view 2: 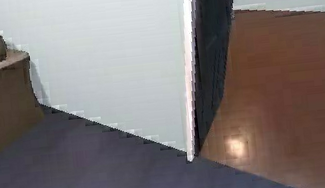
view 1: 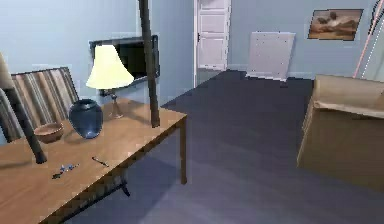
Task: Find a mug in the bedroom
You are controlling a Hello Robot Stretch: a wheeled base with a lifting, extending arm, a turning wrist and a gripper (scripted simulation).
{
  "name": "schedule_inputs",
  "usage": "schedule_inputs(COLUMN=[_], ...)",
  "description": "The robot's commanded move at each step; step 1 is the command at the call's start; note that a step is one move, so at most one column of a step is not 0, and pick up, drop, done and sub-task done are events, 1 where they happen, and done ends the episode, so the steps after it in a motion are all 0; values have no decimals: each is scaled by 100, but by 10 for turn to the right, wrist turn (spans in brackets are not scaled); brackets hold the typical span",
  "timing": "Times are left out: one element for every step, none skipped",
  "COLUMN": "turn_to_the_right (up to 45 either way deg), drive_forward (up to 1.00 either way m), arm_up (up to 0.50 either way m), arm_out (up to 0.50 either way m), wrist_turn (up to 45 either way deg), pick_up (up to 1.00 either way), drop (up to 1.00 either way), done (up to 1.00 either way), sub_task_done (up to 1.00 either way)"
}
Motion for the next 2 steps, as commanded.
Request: schedule_inputs(turn_to_the_right=[120,0], drive_forward=[0,100], arm_up=[0,0], arm_out=[0,0], wrist_turn=[0,0], pick_up=[0,0], drop=[0,0], done=[0,0], sub_task_done=[0,0])
